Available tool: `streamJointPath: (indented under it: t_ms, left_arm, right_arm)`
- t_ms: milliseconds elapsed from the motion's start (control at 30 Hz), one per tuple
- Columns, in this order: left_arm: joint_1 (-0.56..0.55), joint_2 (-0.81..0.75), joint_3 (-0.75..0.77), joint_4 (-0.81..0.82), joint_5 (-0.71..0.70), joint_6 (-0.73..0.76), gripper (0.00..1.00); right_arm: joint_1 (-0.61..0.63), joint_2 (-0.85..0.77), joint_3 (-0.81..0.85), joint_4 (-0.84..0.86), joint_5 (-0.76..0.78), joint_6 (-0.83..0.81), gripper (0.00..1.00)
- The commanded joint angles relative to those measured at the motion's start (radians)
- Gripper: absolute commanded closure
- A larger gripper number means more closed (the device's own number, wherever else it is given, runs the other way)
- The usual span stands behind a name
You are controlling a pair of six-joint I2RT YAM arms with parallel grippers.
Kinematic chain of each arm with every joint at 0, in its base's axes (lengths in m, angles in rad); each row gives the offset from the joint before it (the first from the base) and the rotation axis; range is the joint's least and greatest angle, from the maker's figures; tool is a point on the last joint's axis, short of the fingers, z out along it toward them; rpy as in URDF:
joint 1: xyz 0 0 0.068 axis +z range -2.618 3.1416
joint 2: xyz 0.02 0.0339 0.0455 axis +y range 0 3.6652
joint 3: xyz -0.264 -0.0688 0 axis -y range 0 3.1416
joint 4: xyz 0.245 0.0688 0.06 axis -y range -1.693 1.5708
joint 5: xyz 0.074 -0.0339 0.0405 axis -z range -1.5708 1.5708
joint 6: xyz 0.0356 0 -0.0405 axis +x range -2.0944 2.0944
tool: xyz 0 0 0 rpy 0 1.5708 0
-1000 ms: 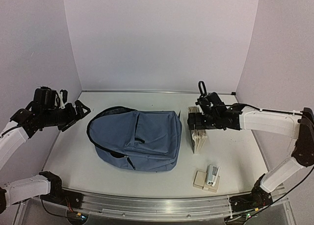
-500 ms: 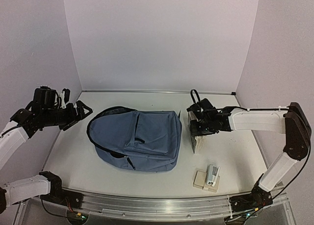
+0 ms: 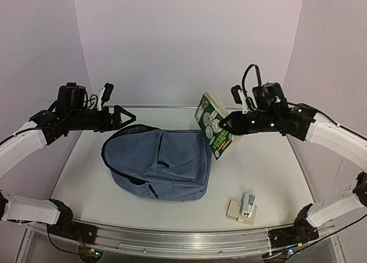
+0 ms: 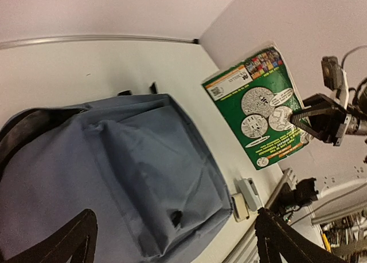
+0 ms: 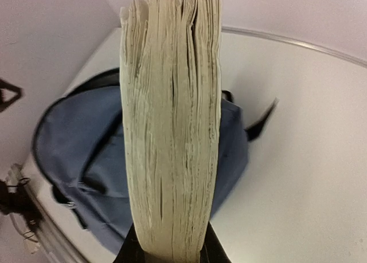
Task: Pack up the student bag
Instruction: Pick up the book from the center of the board.
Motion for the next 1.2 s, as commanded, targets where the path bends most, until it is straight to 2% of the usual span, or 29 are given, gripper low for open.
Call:
streamJointPath:
  t_ms: [0, 167, 433, 633, 867, 967, 1167]
  left_arm:
    - [-0.073, 0.062, 0.073, 0.16, 0.169, 0.106, 0.04]
    - [-0.121, 0.112, 0.093, 0.21, 0.319, 0.125, 0.02]
    - [-0.177, 0.197, 0.108, 0.171, 0.496, 0.14, 0.01]
    - [-0.187, 0.188, 0.064, 0.169, 0.62, 0.122, 0.01]
    - [-0.187, 0.119, 0.005, 0.152, 0.622, 0.113, 0.02]
    - [-0.187, 0.107, -0.002, 0.137, 0.602, 0.112, 0.14]
    - [-0.186, 0.108, -0.008, 0.148, 0.601, 0.098, 0.59]
  right_arm:
    - [0.017, -0.016, 0.091, 0.054, -0.391, -0.063, 1.0]
    - [0.044, 0.049, 0.098, 0.063, -0.624, -0.086, 1.0]
    - [0.14, 0.161, 0.134, 0.15, -0.849, -0.131, 1.0]
    - [0.139, 0.207, 0.167, 0.165, -0.9, -0.133, 1.0]
    - [0.137, 0.208, 0.161, 0.18, -0.91, -0.137, 1.0]
    - [0.138, 0.192, 0.159, 0.201, -0.923, -0.124, 1.0]
    - [0.137, 0.17, 0.144, 0.225, -0.91, -0.107, 1.0]
